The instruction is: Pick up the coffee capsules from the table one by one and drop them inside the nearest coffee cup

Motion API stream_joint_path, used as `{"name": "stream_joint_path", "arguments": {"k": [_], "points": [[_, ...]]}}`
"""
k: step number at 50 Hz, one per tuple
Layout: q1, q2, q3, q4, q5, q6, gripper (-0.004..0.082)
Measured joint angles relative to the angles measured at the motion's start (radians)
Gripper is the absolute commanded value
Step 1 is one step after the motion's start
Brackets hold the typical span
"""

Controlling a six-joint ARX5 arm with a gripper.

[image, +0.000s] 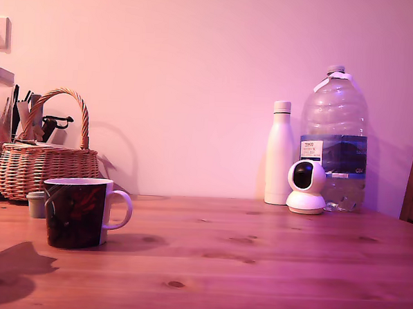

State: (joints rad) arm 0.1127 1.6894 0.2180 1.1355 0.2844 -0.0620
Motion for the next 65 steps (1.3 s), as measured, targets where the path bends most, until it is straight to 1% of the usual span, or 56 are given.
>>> {"name": "stream_joint_path", "arguments": {"k": [14,20,22,26,28,34,42,50,57,62,65], "points": [[-0.008,0.0,0.0,-0.003,-0.005,0.0,0.0589],[-0.008,0.0,0.007,-0.035,-0.005,0.0,0.0589],[-0.01,0.0,0.017,-0.055,-0.005,-0.007,0.0589],[-0.015,0.0,0.05,-0.09,-0.005,-0.006,0.0589],[-0.015,0.0,0.07,-0.1,-0.005,0.005,0.0589],[-0.015,0.005,0.126,-0.102,-0.005,0.011,0.0589],[-0.015,0.084,0.182,-0.087,-0.005,0.013,0.0589],[-0.026,0.168,0.213,-0.056,-0.005,0.013,0.0589],[-0.039,0.222,0.276,-0.051,-0.005,0.016,0.0589],[-0.049,0.254,0.322,-0.05,-0.005,0.036,0.0589],[-0.054,0.274,0.345,-0.049,-0.005,0.039,0.0589]]}}
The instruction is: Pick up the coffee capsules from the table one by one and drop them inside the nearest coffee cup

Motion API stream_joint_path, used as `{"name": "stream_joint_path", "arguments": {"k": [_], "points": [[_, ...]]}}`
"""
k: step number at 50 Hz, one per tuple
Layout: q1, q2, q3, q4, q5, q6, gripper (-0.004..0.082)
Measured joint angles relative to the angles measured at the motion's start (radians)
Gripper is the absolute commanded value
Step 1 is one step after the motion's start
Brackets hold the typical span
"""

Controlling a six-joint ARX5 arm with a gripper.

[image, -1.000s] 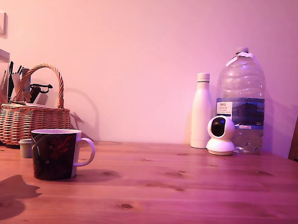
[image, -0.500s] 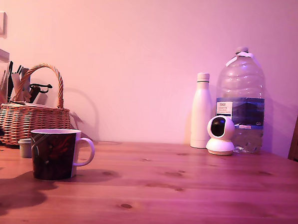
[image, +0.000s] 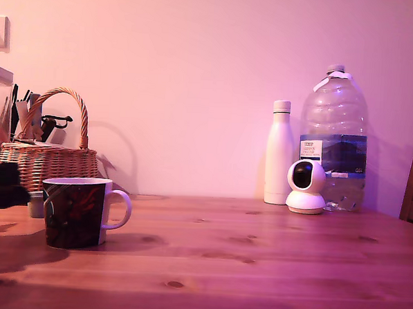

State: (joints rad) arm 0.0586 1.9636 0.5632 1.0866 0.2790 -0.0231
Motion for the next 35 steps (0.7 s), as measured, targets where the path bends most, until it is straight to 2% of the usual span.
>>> {"name": "stream_joint_path", "arguments": {"k": [7,15,35], "points": [[0.0,0.046,0.045,0.001,-0.001,0.0,0.0589],[-0.001,0.095,0.105,0.0,-0.027,0.0,0.0589],[-0.019,0.183,0.224,-0.013,-0.027,0.002,0.0589]]}}
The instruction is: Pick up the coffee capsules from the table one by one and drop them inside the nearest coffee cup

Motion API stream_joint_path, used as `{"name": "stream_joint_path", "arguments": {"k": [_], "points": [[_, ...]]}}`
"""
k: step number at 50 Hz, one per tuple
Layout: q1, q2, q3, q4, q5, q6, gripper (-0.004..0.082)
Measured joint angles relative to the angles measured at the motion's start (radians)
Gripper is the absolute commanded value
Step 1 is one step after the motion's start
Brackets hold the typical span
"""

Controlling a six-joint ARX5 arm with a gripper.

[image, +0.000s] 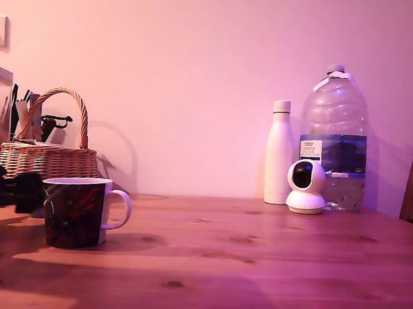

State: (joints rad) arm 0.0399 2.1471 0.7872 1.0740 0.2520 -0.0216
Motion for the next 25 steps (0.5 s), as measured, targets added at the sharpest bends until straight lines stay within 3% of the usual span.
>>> {"name": "stream_joint_path", "arguments": {"k": [25], "points": [[-0.006,0.002,0.062,-0.106,-0.008,0.014,0.0571]]}}
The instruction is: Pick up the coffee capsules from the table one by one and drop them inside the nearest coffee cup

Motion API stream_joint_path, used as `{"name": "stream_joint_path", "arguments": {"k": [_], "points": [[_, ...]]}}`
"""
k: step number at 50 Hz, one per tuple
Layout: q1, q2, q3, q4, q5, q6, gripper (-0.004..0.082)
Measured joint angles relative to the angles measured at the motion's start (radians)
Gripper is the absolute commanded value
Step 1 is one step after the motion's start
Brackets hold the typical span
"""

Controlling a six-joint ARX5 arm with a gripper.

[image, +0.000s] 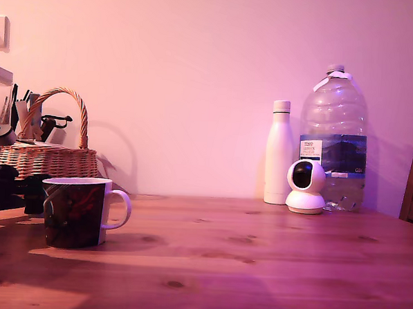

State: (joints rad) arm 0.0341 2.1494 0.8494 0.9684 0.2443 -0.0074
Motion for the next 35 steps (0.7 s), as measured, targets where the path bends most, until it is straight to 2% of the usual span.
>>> {"name": "stream_joint_path", "arguments": {"k": [3,9,13,23,35], "points": [[0.0,0.0,0.0,-0.004,0.0,0.0,0.0502],[0.0,0.0,0.0,-0.005,0.0,0.003,0.0279],[0.0,0.0,0.0,-0.005,0.0,0.003,0.0202],[0.0,0.0,0.0,-0.014,0.008,0.011,0.0145],[0.0,0.0,0.001,-0.018,0.008,0.017,0.0145]]}}
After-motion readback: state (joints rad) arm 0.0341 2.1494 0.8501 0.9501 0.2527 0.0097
